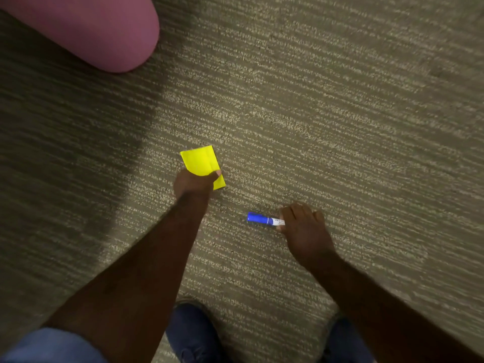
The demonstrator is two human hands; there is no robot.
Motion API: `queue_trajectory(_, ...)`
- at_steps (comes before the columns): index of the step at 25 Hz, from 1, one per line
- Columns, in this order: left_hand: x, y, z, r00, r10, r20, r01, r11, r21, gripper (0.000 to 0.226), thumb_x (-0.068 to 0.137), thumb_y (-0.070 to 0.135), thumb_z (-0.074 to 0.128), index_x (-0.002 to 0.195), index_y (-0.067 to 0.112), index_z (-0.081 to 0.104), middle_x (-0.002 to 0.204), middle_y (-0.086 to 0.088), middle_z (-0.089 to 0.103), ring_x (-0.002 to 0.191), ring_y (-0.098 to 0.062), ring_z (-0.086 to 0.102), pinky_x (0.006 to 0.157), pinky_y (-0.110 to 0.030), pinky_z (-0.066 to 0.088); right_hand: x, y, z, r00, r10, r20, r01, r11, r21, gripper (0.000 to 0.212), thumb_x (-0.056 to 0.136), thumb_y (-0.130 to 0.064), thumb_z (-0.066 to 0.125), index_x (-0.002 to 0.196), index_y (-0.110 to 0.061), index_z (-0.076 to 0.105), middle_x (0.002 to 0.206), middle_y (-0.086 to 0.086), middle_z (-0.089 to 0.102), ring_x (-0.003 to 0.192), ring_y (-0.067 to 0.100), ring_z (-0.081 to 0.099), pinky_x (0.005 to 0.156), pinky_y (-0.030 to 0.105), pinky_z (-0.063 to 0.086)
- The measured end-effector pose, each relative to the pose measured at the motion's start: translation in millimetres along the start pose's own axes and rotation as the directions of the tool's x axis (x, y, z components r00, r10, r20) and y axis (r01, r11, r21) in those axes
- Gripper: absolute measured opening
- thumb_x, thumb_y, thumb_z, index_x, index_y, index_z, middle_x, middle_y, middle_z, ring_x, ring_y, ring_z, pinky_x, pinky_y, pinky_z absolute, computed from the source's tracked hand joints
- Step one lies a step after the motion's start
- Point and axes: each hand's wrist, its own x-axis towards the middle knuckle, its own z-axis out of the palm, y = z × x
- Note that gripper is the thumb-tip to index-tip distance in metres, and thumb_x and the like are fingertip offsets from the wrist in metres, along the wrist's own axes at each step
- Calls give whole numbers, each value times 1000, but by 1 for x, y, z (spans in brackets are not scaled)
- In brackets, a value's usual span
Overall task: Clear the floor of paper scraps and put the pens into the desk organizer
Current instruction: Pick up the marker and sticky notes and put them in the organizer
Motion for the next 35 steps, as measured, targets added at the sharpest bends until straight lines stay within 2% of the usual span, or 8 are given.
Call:
queue_trajectory(6,-93,23,-68,946,317,-65,-324,918,-229,13,85,23,66,86,10,64,79,-9,64,74,-24,61,59,-23,34,-30,-32,-112,980,198,20,-180,842,509,8,95,-27,48,100,-21,46,75,-7,58,68,20,55,75,38,40)
queue_trajectory(8,-136,44,-120,923,381,-63,-381,875,-299,11,85,19,66,77,20,59,66,6,58,59,-1,55,54,-7,35,-50,-51,-174,977,211,-27,-148,765,627,6,95,-26,50,97,-25,44,67,-9,53,57,15,51,64,36,43)
queue_trajectory(11,-197,79,-212,904,423,-53,-411,831,-374,17,85,23,67,71,23,58,63,8,59,58,4,55,54,-8,37,-77,-84,-283,959,273,-81,-119,642,757,8,95,-25,50,96,-29,43,65,-7,54,53,10,50,52,24,39)
queue_trajectory(17,-294,141,-440,916,384,-118,-395,809,-434,18,83,34,67,73,21,60,68,-1,62,61,-9,55,58,-28,42,-114,-170,-521,954,226,-197,9,634,773,12,96,-20,50,105,-28,49,78,-13,60,70,2,57,60,10,39)
queue_trajectory(21,-352,164,-594,919,352,-177,-389,740,-549,10,83,25,69,92,20,67,78,4,66,64,7,56,60,-7,41,-134,-243,-656,971,100,-218,124,571,812,15,94,-28,44,102,-38,50,86,-15,66,78,3,61,72,17,45)
queue_trajectory(24,-387,171,-689,895,386,-223,-440,681,-585,16,84,24,68,100,20,67,81,7,66,66,11,58,59,-4,42,-150,-296,-737,959,1,-282,241,519,820,10,94,-34,42,100,-38,49,92,-11,70,68,15,56,67,31,46)
queue_trajectory(30,-388,175,-804,860,455,-232,-498,650,-574,16,89,23,61,105,24,62,88,14,67,73,13,59,66,-5,44,-129,-360,-820,920,-121,-373,390,390,834,16,97,-18,45,105,-31,51,100,-7,71,78,9,62,75,13,46)
queue_trajectory(35,-359,184,-860,920,281,-274,-392,629,-671,18,90,23,59,107,28,61,98,7,70,84,0,65,74,-18,49,-71,-392,-840,930,-156,-333,368,337,867,12,96,-16,48,105,-22,54,98,-5,73,79,13,65,75,16,47)
